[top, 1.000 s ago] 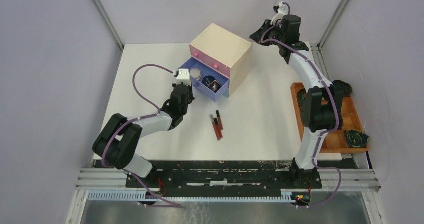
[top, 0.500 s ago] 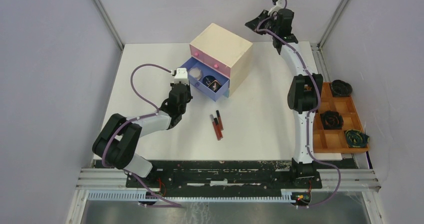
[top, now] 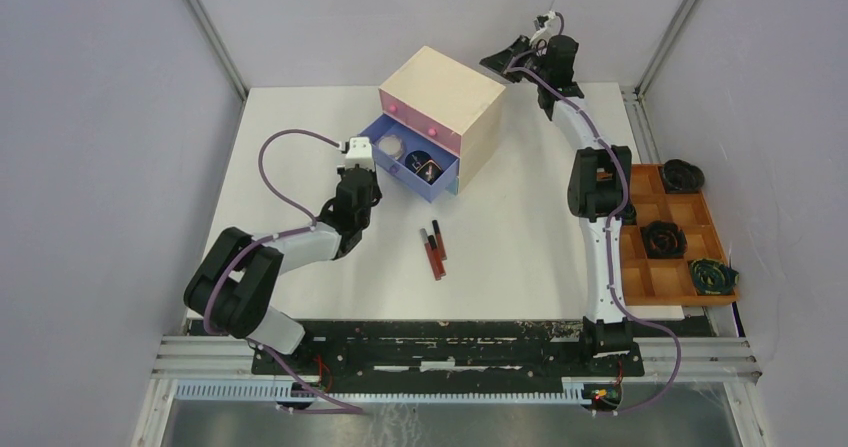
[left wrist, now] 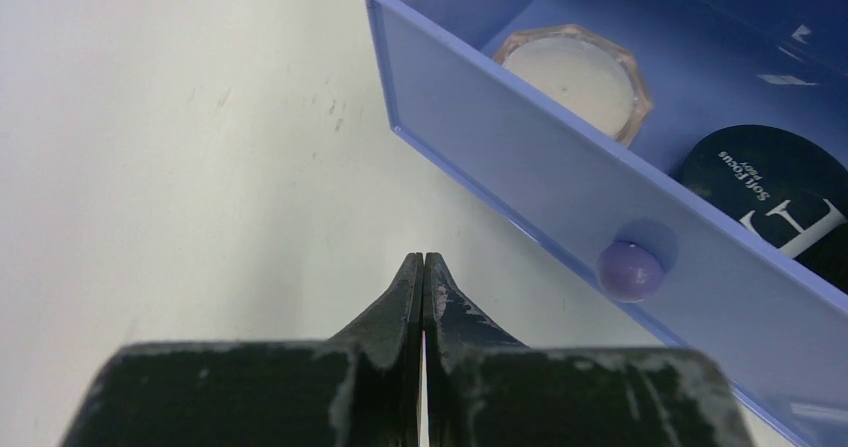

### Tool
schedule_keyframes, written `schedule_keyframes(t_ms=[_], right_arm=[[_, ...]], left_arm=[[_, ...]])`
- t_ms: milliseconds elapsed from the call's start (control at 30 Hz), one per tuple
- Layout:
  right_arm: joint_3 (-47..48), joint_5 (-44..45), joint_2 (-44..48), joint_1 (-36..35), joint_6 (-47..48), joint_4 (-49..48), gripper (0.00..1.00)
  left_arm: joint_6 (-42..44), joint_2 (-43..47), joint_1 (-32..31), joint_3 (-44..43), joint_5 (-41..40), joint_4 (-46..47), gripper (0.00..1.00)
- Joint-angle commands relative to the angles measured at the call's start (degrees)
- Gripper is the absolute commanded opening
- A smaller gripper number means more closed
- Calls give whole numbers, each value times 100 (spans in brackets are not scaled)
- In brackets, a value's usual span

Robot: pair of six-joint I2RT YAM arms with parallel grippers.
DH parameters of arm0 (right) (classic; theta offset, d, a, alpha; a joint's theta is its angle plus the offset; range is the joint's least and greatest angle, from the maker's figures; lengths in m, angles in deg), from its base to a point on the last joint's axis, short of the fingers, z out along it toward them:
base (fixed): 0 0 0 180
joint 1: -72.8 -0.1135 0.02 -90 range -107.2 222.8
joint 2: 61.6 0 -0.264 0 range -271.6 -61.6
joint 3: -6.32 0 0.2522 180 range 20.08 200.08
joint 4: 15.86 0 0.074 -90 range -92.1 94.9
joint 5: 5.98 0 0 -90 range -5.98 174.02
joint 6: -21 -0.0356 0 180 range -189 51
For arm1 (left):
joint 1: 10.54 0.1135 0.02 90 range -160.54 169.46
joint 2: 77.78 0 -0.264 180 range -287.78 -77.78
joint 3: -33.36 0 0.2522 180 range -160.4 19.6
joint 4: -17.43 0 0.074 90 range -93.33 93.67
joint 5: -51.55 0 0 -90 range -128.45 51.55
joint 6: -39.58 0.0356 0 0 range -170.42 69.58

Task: Organize the makeup
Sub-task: Close the drawer in the storage box.

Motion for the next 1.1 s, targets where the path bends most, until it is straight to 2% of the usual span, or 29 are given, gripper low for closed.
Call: schedule_keyframes(t_ms=[0,100,233,700,867,1067], right_arm=[[162,-544,-56,-10,-560,-958,14],[142,-693,-145,-15,-716,-1059,14],[-75,-834,-155,-41,-856,-1272,14],[-78,-1599,-358,-299,-1412,-2083,15],[-252,-1794,-374,-317,-1539,-2265,14],[-516,-2071,-309,-324,-2009,-2912,14]], left_arm=[[278,265,101,66,-436,279,3],[276,339,206,93,-498,289,3],[249,244,356,22,-184,521,3],[260,-857,353,-999,653,902,3],[228,-1144,359,-1096,825,951,3],[210,-1482,356,-1262,1196,1139,3]])
